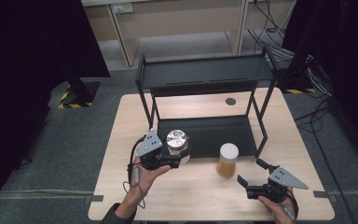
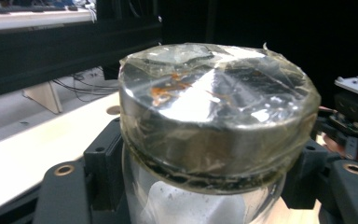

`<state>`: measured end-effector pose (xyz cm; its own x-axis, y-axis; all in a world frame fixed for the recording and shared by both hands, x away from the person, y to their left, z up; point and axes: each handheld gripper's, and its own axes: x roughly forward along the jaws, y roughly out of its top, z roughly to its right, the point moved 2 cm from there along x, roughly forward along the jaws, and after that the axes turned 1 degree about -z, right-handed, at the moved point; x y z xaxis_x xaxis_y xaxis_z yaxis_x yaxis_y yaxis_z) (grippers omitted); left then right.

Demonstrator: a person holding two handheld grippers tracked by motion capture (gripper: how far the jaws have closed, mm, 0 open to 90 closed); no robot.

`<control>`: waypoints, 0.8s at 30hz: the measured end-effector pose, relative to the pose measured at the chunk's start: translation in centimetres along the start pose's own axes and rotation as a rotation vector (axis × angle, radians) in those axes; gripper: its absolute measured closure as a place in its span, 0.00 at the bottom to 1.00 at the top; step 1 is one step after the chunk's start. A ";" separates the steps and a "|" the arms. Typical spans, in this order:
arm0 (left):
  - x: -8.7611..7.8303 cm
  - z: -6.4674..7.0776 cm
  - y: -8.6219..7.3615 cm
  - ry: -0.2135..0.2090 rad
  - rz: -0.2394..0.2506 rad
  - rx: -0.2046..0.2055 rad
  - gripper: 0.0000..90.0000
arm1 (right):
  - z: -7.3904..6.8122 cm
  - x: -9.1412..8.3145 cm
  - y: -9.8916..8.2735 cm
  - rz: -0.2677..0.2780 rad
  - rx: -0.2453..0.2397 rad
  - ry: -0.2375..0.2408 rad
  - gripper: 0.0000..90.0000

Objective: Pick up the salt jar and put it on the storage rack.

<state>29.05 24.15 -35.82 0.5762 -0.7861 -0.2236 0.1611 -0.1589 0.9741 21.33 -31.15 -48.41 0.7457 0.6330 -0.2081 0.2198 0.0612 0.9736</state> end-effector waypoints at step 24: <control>0.8 -2.9 9.1 0.001 -0.037 -0.013 0.34 | 0.1 0.1 0.0 -0.009 0.004 0.005 0.01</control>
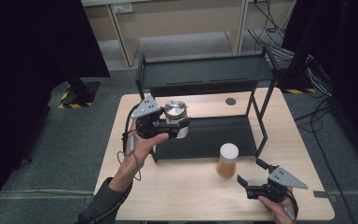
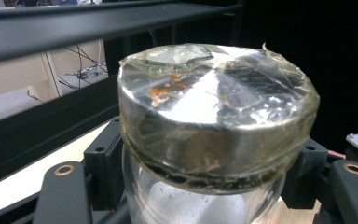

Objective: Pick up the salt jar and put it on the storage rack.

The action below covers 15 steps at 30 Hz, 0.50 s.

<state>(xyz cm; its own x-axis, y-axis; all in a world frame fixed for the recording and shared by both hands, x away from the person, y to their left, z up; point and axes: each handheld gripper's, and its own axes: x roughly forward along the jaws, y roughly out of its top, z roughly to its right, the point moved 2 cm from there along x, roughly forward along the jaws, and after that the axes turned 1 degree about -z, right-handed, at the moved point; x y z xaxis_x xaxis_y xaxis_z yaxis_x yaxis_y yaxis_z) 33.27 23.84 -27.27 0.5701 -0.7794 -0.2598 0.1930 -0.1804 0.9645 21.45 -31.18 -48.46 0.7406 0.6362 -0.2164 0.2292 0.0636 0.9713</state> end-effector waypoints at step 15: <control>0.3 -0.2 5.6 0.020 -0.008 0.017 0.34 | 0.1 0.1 -0.1 0.000 0.006 0.001 0.01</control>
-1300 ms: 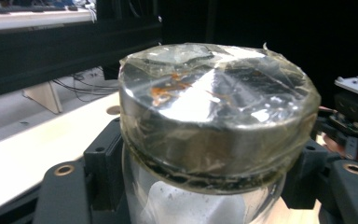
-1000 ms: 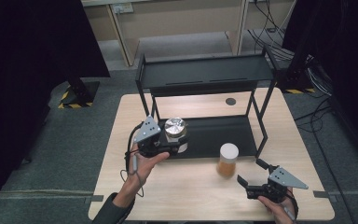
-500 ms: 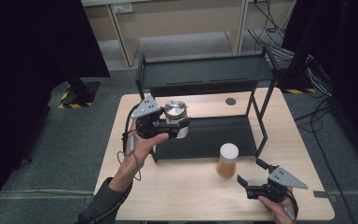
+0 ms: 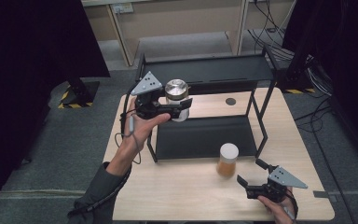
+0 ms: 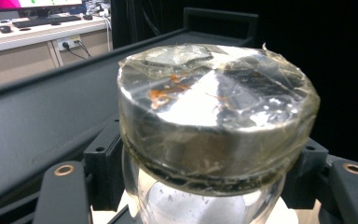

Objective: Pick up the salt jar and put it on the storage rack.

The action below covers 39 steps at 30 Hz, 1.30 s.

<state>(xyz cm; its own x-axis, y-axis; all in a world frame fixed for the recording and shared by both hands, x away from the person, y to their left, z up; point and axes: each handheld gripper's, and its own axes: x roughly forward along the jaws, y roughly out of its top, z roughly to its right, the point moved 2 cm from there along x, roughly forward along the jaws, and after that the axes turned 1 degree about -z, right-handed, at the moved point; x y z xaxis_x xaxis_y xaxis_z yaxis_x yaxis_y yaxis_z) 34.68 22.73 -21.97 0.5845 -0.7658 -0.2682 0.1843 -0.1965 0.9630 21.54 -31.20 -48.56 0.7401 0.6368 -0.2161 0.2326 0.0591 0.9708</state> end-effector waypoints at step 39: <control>4.3 -2.1 6.7 0.216 0.018 -0.111 0.34 | 0.4 -0.2 0.0 0.007 0.021 0.004 0.01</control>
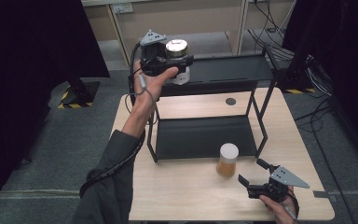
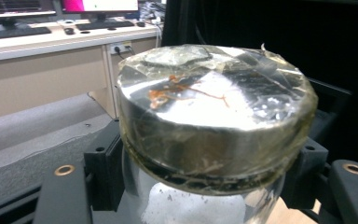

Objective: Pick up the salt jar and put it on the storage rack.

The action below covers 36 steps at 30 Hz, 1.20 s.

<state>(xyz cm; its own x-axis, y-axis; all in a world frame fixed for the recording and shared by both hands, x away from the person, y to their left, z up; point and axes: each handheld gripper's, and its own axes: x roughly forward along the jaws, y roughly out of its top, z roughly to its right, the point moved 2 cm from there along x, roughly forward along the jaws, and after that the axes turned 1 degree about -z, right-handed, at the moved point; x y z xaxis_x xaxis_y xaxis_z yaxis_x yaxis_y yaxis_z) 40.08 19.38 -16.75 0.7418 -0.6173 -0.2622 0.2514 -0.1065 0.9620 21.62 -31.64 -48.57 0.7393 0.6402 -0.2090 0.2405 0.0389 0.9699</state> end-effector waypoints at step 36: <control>3.1 0.0 -1.0 0.154 -0.001 -0.002 0.34 | 0.2 0.0 -0.2 -0.001 0.016 0.001 0.01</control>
<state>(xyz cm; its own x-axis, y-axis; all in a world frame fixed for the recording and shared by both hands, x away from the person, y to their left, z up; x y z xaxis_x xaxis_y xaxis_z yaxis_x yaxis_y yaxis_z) 42.13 17.61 -18.47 0.8281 -0.4900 -0.2724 0.2538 -0.1055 0.9615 21.71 -31.83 -48.75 0.7384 0.6410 -0.2096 0.2514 0.0269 0.9675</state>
